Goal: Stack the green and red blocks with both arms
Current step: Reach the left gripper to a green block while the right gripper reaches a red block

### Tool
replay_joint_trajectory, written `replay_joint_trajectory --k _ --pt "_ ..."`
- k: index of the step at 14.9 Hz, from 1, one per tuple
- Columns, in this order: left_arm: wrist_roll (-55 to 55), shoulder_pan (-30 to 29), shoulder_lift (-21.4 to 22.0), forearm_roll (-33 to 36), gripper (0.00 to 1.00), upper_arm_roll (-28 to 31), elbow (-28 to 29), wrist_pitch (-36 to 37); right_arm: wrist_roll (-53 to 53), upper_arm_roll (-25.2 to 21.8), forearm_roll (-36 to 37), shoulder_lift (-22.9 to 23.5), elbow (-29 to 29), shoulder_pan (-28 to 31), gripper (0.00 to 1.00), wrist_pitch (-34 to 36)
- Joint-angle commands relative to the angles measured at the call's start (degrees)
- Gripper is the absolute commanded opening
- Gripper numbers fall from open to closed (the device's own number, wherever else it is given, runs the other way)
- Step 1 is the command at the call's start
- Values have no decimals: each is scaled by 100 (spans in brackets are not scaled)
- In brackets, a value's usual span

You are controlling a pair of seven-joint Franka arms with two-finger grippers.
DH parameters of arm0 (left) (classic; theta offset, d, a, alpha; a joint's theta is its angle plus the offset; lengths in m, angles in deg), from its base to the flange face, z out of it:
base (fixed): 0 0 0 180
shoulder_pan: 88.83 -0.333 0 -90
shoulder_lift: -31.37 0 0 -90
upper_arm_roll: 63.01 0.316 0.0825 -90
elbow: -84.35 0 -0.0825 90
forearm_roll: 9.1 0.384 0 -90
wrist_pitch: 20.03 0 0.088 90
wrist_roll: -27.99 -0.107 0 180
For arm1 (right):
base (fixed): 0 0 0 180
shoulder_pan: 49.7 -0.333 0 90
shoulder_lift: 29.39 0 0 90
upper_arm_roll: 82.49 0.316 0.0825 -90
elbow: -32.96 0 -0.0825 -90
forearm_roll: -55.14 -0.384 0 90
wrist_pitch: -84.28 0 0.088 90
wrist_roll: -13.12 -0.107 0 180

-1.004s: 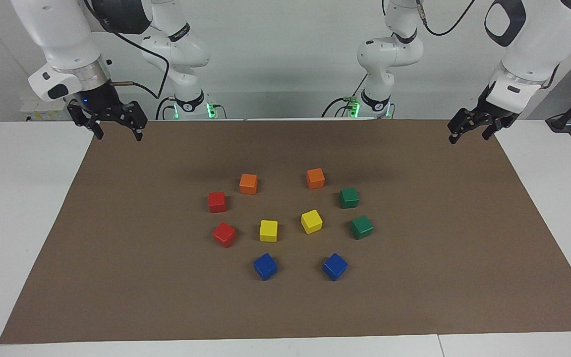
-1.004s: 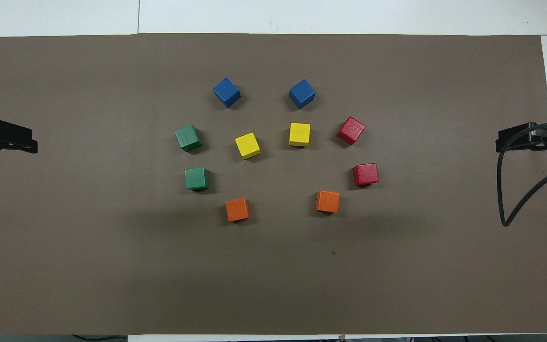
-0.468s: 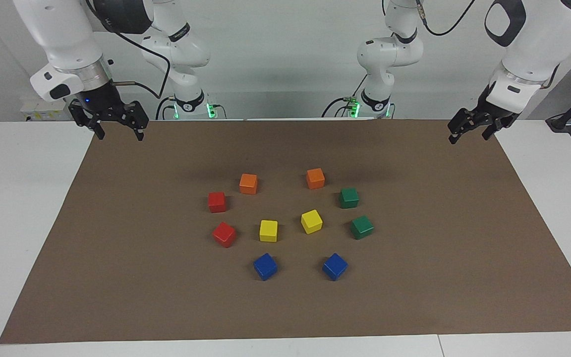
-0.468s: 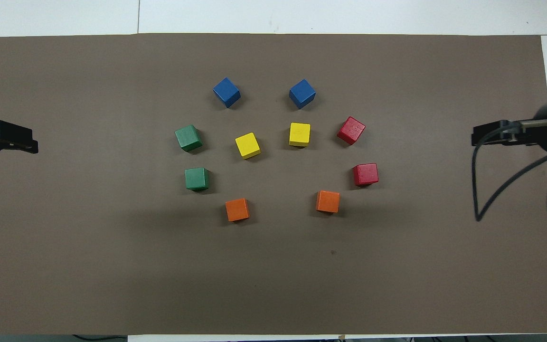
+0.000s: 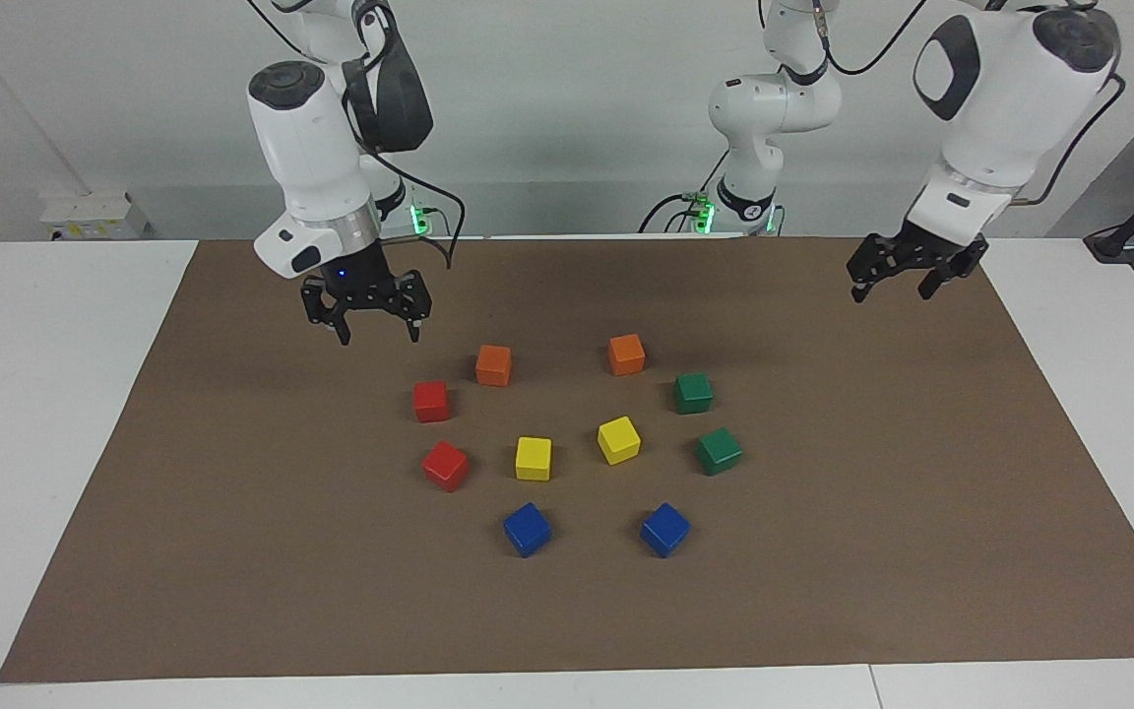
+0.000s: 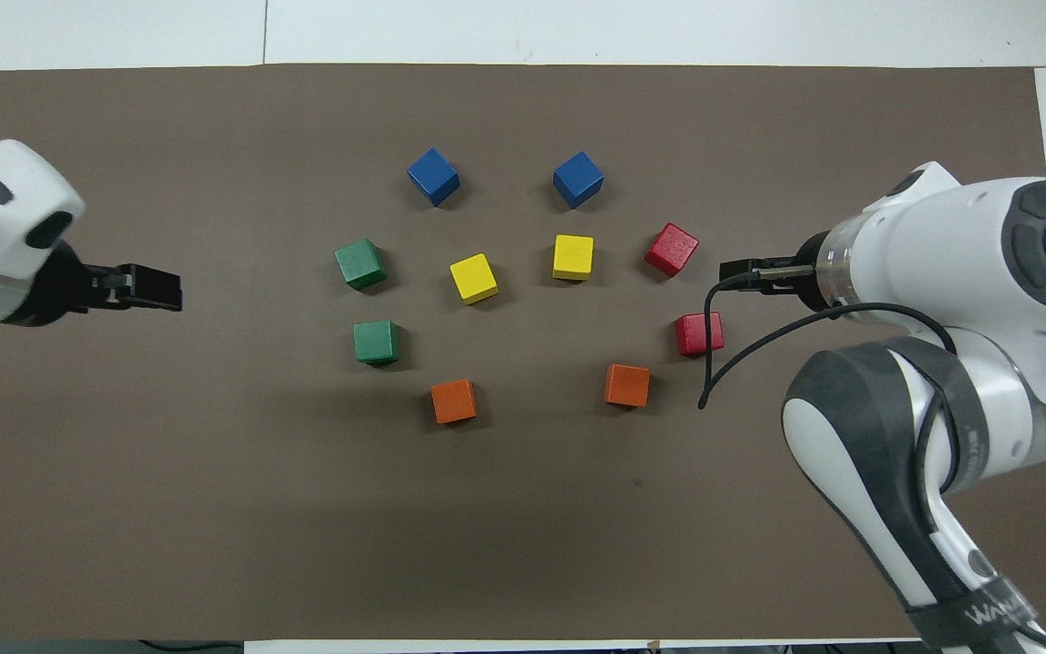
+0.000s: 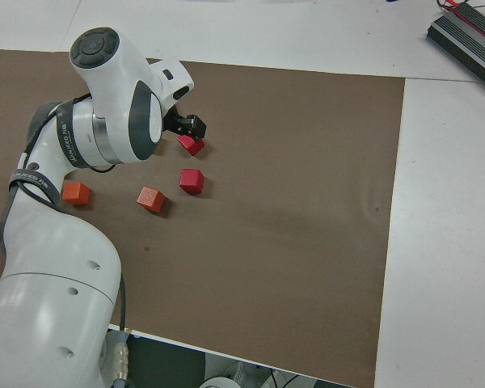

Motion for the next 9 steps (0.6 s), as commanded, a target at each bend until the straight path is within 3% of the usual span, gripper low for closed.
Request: replay_joint_trajectory --k 1,7,9 --pt "235 573 199 -120 100 73 700 -636 -197 2 -85 341 -12 -72 100 -322" --pt "1191 1479 -565 -120 100 73 964 -1621 -400 -7 -76 842 278 -336 100 -1148" --pt "1290 1524 -636 -120 100 73 1148 -1928 -400 -7 -76 930 444 -336 100 -1438"
